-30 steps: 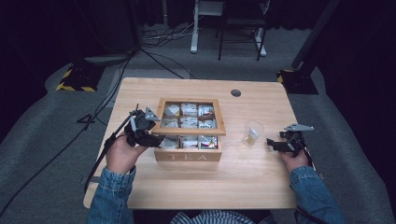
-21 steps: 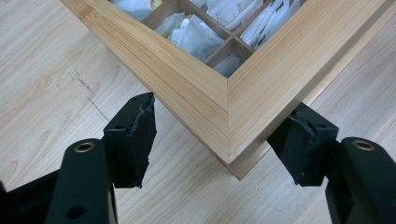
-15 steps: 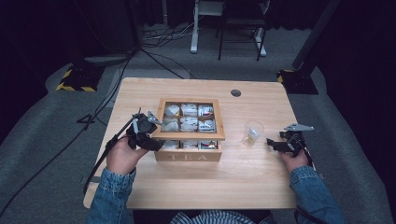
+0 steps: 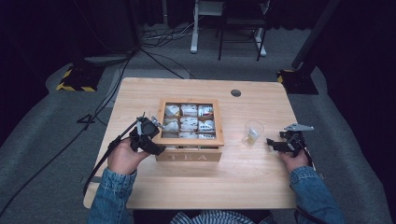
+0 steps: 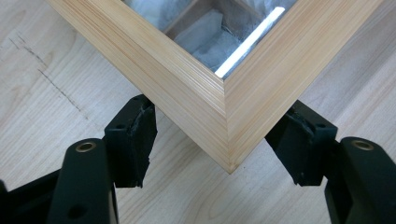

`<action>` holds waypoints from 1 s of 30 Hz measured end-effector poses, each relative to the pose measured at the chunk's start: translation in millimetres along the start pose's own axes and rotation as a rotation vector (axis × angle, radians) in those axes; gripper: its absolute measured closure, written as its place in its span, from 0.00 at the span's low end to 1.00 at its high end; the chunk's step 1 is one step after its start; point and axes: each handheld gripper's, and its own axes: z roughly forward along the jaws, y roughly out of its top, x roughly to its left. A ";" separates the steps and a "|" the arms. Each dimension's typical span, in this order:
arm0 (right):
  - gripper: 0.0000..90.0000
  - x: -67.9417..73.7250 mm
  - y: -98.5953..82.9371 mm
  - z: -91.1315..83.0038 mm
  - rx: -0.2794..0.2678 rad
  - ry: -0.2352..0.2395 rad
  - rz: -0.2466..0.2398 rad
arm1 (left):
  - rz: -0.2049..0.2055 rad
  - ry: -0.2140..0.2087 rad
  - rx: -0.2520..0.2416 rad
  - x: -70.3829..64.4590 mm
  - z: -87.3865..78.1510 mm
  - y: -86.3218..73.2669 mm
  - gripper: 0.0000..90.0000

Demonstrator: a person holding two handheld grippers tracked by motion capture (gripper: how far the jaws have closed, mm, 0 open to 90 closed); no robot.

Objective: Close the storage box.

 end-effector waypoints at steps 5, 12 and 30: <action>0.25 0.0 0.0 0.0 0.000 0.000 0.000 | -0.009 -0.042 0.065 1.8 7.2 1.0 0.35; 0.25 0.0 0.0 0.0 0.000 0.000 0.000 | -0.004 -0.050 0.105 2.0 12.6 2.6 0.34; 0.25 0.2 0.0 0.0 -0.001 0.000 0.001 | -0.053 -0.062 -0.088 18.0 -17.6 -7.9 0.31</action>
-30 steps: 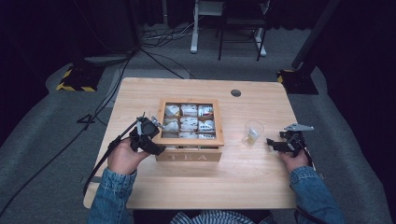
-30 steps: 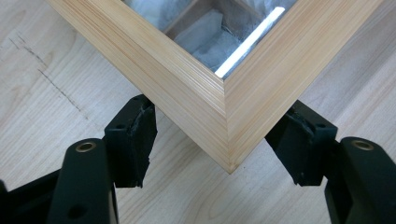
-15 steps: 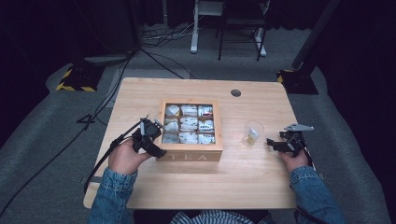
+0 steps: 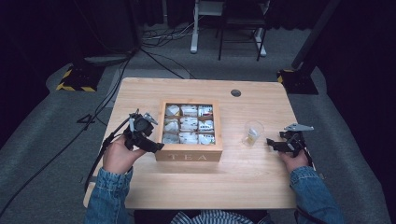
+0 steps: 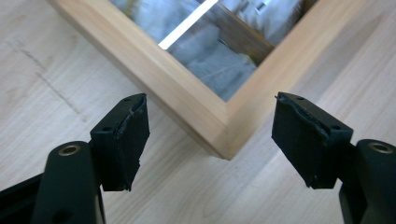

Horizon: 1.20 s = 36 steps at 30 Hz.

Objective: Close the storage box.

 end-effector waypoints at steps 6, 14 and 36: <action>0.26 0.1 -0.1 -0.1 0.000 0.000 -0.004 | -0.041 0.008 -0.061 17.4 -12.3 -8.9 0.31; 0.26 0.1 -0.1 -0.1 0.000 0.000 -0.004 | -0.144 0.085 -0.161 52.1 -13.5 -28.5 0.31; 0.26 0.1 -0.3 -0.2 0.000 -0.001 -0.005 | -0.305 0.199 -0.178 100.1 51.5 -64.6 0.33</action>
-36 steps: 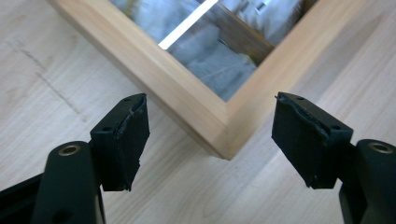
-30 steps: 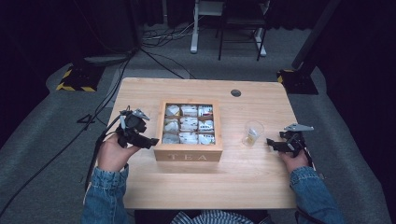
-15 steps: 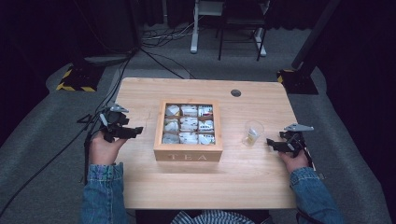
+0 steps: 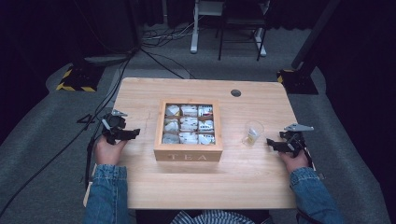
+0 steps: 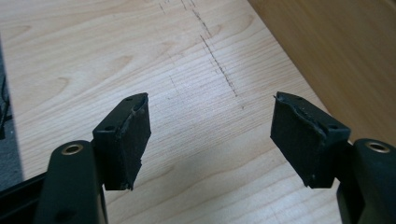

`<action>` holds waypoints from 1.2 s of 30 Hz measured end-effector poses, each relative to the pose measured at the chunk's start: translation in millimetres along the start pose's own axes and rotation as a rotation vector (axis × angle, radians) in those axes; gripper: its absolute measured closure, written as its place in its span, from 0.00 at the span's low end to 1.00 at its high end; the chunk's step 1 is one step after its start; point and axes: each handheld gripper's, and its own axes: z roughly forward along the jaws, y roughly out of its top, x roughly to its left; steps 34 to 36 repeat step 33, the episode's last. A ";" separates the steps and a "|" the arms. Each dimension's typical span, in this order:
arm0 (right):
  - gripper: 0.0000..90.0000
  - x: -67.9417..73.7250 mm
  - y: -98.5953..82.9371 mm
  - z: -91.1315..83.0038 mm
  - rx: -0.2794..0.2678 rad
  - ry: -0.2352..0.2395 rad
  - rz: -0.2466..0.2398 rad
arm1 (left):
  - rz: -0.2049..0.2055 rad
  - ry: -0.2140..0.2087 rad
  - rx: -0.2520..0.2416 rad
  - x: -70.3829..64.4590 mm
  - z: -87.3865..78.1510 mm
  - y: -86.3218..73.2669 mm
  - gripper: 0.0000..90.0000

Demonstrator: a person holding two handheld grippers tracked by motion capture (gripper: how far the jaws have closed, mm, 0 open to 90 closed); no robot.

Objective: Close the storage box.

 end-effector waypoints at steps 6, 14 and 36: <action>0.26 0.0 0.0 0.0 0.000 0.000 0.000 | 0.011 -0.002 -0.010 -1.4 13.6 -5.7 0.33; 0.26 0.0 0.0 0.0 0.000 0.001 0.000 | 0.017 0.014 -0.004 -0.9 29.2 -13.5 0.31; 0.26 0.2 0.0 0.0 0.000 -0.001 0.000 | 0.052 0.002 -0.067 5.5 37.0 -18.3 0.16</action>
